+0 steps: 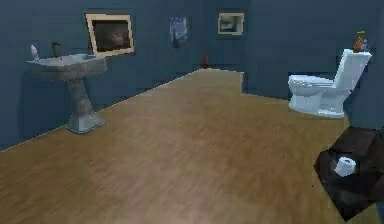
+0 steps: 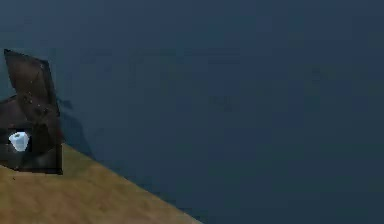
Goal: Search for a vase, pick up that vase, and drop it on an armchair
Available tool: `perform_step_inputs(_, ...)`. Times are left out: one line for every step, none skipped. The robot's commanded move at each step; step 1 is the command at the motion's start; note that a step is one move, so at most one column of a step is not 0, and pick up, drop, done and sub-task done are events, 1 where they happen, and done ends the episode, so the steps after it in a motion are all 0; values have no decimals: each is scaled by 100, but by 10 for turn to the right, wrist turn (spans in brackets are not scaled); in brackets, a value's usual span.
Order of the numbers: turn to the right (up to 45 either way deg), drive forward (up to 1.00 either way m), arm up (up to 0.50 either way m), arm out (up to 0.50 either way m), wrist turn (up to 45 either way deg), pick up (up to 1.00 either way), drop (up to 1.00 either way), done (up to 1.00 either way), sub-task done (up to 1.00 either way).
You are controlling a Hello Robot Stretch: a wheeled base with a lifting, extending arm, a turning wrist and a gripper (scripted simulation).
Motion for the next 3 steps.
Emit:
perform_step_inputs(-450, 0, 0, 0, 0, 0, 0, 0, 0)
perform_step_inputs(-450, 0, 0, 0, 0, 0, 0, 0, 0)
perform_step_inputs(-420, 0, 0, 0, 0, 0, 0, 0, 0)
